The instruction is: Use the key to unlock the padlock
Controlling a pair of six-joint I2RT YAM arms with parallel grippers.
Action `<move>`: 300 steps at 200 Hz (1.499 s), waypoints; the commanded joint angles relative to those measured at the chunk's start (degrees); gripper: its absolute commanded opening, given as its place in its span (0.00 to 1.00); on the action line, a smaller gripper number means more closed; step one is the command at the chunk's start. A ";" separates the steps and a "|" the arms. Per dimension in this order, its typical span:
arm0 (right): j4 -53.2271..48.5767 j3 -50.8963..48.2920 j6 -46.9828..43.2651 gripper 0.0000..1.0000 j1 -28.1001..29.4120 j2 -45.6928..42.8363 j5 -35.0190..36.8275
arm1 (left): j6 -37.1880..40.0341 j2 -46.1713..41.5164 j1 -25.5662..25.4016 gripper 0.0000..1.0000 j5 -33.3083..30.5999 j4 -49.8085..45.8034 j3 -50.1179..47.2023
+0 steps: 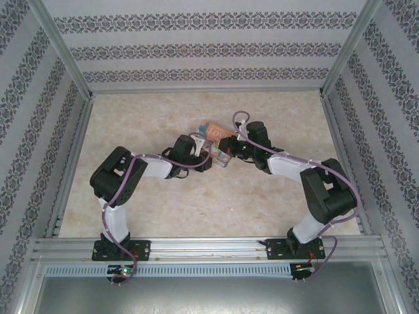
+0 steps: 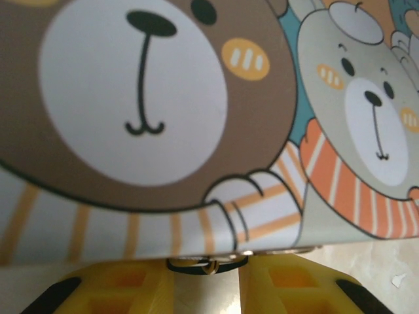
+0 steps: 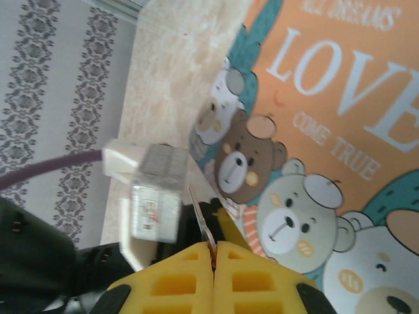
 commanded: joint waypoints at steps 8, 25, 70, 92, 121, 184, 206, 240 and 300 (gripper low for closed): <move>-0.95 -2.29 -2.77 0.00 -0.11 -4.69 0.04 | -4.71 -3.88 -1.44 0.28 1.50 -0.74 -2.10; -1.67 -4.38 -4.80 0.00 -0.22 -7.43 0.13 | -6.56 -5.11 -1.98 0.28 2.05 -2.44 -2.42; -4.70 -11.69 -12.65 0.00 0.59 -16.85 2.10 | -11.09 -7.87 -2.92 0.28 4.32 -9.48 -0.97; -6.46 -15.60 -17.41 0.00 2.23 -21.75 5.09 | -13.24 -9.09 -3.16 0.28 4.54 -12.18 -0.45; -7.00 -20.48 -22.30 0.00 5.10 -26.90 9.92 | -17.07 -9.89 -3.27 0.28 5.33 -14.86 0.50; -5.14 -26.68 -30.29 0.00 12.69 -30.56 18.37 | -23.31 -10.19 -3.64 0.26 6.96 -19.48 3.34; -3.05 -28.98 -31.43 0.00 14.54 -30.25 20.38 | -25.09 -9.81 -3.66 0.26 7.23 -20.42 3.91; -0.91 -30.43 -32.55 0.00 16.27 -27.21 22.10 | -27.42 -8.89 -3.72 0.26 8.02 -20.00 4.37; 5.06 -30.65 -32.87 0.00 16.93 -20.84 23.31 | -29.63 -8.19 -4.00 0.26 8.94 -19.19 5.51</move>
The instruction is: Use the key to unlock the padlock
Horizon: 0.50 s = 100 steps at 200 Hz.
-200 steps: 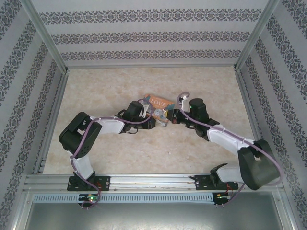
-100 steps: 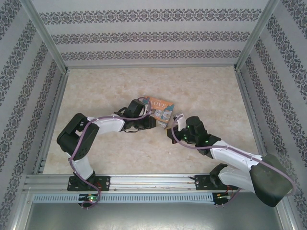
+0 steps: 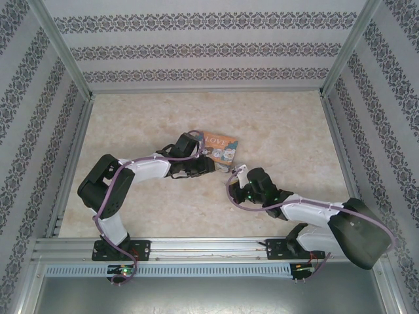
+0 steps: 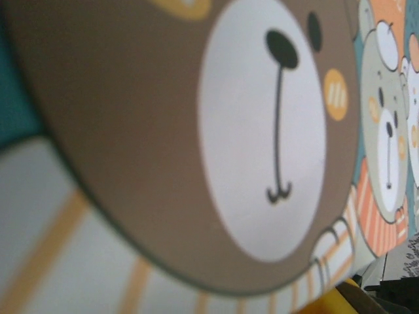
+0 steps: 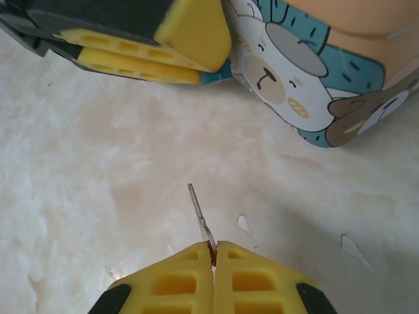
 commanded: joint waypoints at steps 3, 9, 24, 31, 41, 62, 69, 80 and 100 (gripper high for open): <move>4.95 -0.24 -1.63 0.00 0.71 2.24 1.60 | -2.07 0.13 -1.18 0.26 1.67 0.70 1.82; 5.45 -0.13 -1.79 0.00 0.73 2.89 1.60 | -2.39 0.10 -1.18 0.26 1.79 0.89 1.78; 6.86 0.23 -2.07 0.00 0.72 4.55 1.84 | -2.94 0.24 -1.27 0.26 2.17 1.46 1.85; 7.71 0.36 -2.16 0.00 0.77 5.27 1.95 | -3.10 0.16 -1.31 0.26 2.28 1.69 1.78; 9.01 0.47 -2.17 0.00 0.70 6.24 2.21 | -3.31 0.11 -1.35 0.26 2.44 1.74 1.95; 10.80 1.10 -2.34 0.00 0.76 8.17 2.61 | -3.41 0.02 -1.42 0.26 2.28 1.74 2.08; 11.27 1.36 -2.46 0.00 0.72 8.72 2.73 | -3.41 -0.04 -1.44 0.26 2.28 1.78 2.06; 11.99 1.68 -2.52 0.00 0.77 9.50 2.83 | -3.57 -0.08 -1.50 0.25 2.40 1.87 2.12; 13.13 2.11 -2.60 0.00 0.77 10.80 3.31 | -3.72 -0.17 -1.55 0.25 2.72 2.25 2.06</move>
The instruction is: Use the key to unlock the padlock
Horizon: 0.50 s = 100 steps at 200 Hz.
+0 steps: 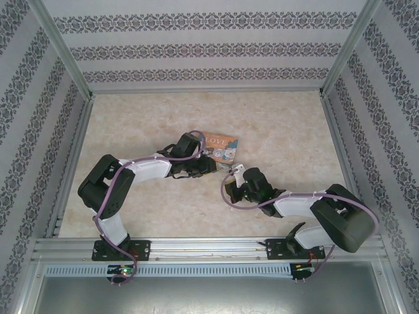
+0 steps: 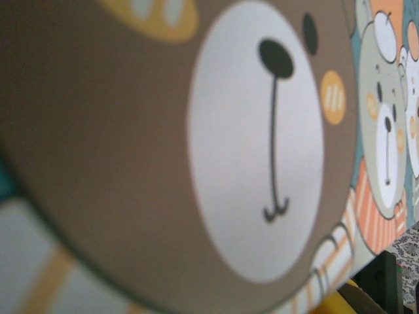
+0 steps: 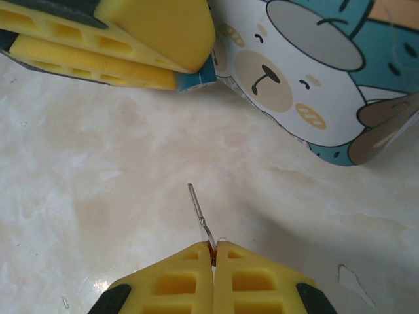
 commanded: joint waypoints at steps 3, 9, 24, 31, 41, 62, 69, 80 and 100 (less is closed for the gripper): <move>4.18 1.89 -1.14 0.00 0.69 1.56 1.56 | -1.15 -0.22 -0.88 0.25 2.04 2.13 1.76; 4.54 1.88 -1.06 0.00 0.72 1.84 1.80 | -1.14 -0.21 -0.94 0.25 1.96 2.13 1.78; 5.48 1.95 -0.97 0.00 0.68 2.66 1.99 | -1.27 -0.16 -0.97 0.25 1.95 2.14 1.83; 5.87 2.03 -0.84 0.00 0.71 2.89 2.09 | -1.32 -0.16 -0.96 0.25 1.95 2.14 1.82; 6.35 2.06 -0.79 0.00 0.73 3.41 2.12 | -1.40 -0.19 -1.07 0.25 1.96 2.18 1.85; 6.74 2.06 -0.83 0.00 0.69 4.02 2.18 | -1.54 -0.22 -1.07 0.25 2.06 2.21 1.83; 6.82 2.04 -0.88 0.00 0.62 4.10 2.27 | -1.58 -0.20 -1.07 0.25 2.04 2.24 1.87; 7.00 2.06 -0.88 0.00 0.52 4.27 2.31 | -1.58 -0.19 -1.18 0.25 2.04 2.29 1.82; 7.26 4.12 -0.97 0.00 0.27 4.54 2.13 | -1.75 -0.17 -1.14 0.25 1.95 2.43 1.83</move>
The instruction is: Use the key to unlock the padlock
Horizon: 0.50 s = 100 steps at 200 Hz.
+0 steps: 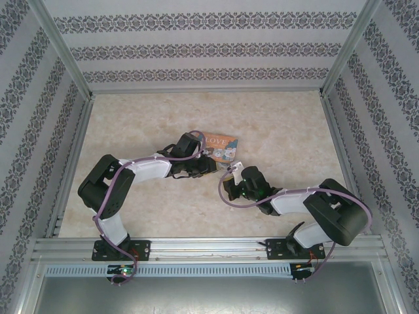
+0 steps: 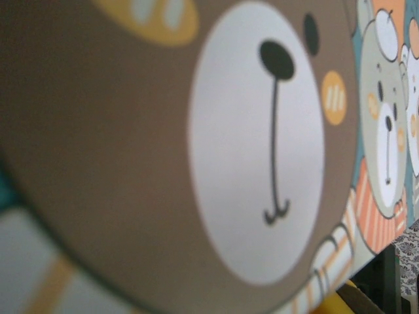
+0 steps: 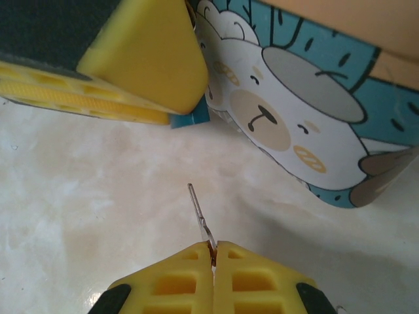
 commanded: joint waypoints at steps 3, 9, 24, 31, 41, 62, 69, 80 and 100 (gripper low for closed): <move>2.91 2.74 -0.94 0.00 0.19 0.82 0.95 | -1.27 -0.14 -1.13 0.25 1.58 2.43 1.79; 2.92 2.95 -0.94 0.00 0.10 0.94 0.92 | -1.34 -0.14 -1.12 0.25 1.59 2.48 1.78; 3.04 3.55 -1.03 0.00 -0.09 1.46 0.65 | -1.62 -0.08 -1.21 0.25 1.58 2.65 1.71; 3.09 3.83 -1.03 0.00 -0.22 1.57 0.56 | -1.76 -0.06 -1.20 0.25 1.58 2.92 1.69; 3.09 4.23 -0.94 0.00 -0.30 1.97 0.39 | -2.04 0.04 -1.20 0.25 1.58 3.13 1.61; 3.26 4.70 -0.79 0.00 -0.65 2.62 0.39 | -2.33 0.06 -1.21 0.25 1.58 3.46 1.65; 3.27 4.73 -0.69 0.00 -0.77 2.74 0.39 | -2.40 0.05 -1.33 0.25 1.58 3.48 1.62; 3.30 4.81 -0.68 0.00 -0.82 2.89 0.39 | -2.43 0.13 -1.32 0.25 1.59 3.53 1.52; 3.11 4.38 -0.86 0.00 -0.96 2.58 0.48 | -2.58 0.08 -1.29 0.25 1.51 3.62 1.58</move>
